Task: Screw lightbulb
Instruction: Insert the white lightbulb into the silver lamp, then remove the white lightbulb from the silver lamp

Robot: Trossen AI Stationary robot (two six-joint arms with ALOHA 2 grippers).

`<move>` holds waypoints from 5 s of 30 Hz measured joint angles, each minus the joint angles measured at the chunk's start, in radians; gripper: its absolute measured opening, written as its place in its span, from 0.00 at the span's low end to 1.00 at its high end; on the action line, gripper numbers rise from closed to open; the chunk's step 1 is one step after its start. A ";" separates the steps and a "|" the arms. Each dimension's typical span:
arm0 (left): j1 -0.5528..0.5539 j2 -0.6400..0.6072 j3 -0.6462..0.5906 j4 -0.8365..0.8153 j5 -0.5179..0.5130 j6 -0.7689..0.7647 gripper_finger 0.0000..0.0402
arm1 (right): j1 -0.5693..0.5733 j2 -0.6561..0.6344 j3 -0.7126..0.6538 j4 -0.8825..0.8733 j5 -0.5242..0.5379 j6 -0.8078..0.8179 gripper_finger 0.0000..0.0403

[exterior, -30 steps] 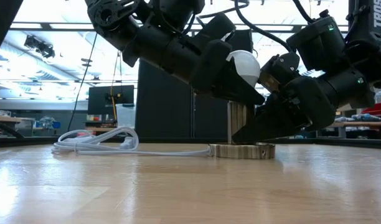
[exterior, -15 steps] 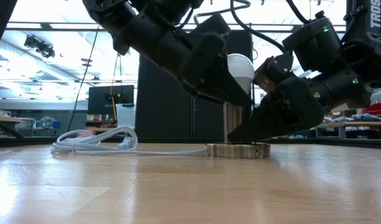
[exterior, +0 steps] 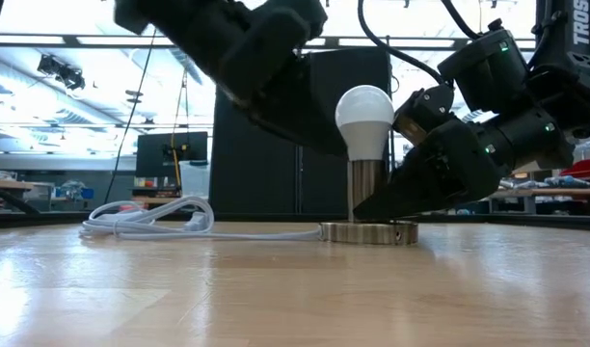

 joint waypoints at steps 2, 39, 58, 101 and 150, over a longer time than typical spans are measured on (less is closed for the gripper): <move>-0.022 0.001 0.000 -0.019 -0.043 -0.028 0.78 | 0.000 0.000 0.000 0.003 -0.012 0.000 0.63; -0.247 -0.212 -0.002 -0.459 -0.481 -0.225 0.62 | 0.058 -0.964 -0.002 -1.054 -0.050 0.027 0.79; -0.260 -0.389 -0.002 -0.478 -0.478 -0.144 0.62 | 0.066 -1.307 -0.001 -1.234 0.000 0.079 0.77; 0.013 0.116 -0.326 0.848 -0.161 -0.111 0.62 | 0.067 -0.975 0.000 -1.028 0.065 0.016 0.77; 0.104 0.377 -0.146 0.927 -0.102 0.040 0.52 | 0.098 -0.642 0.001 -0.730 0.118 0.080 0.77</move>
